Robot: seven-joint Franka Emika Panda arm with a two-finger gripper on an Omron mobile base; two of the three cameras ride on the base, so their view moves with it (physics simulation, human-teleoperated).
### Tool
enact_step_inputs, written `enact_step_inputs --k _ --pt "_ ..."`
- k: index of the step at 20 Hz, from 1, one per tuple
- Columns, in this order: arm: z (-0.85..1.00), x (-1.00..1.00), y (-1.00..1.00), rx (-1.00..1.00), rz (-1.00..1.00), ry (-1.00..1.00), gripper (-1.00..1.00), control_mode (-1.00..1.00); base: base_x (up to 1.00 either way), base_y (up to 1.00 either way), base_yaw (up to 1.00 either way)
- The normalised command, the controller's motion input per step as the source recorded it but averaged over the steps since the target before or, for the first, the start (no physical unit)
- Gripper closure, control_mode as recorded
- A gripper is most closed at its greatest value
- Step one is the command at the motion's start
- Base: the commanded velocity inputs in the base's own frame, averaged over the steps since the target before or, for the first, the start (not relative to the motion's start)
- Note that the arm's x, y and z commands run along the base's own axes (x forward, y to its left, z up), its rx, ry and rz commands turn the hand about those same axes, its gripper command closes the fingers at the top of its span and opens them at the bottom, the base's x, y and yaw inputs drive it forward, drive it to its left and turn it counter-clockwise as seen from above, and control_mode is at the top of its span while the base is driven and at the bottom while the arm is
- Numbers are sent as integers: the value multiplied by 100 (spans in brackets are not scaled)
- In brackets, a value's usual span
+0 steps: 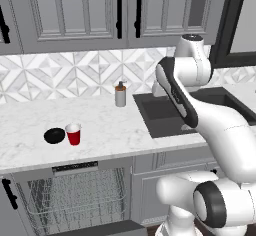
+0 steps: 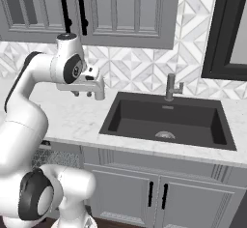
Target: Pick up the cup and bowl from the counter, place them in the dishwasher, and close the dishwasher door.
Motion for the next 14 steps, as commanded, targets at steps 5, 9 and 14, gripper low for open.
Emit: enact_step_inputs --k 5,9,14 --pt "0 -46 2 0 1 -4 -100 -100 0 0 0" --pt "0 -77 8 0 1 -11 -100 -100 0 0 0" --pt "-3 -66 25 -2 5 -3 -100 -100 0 0 0"
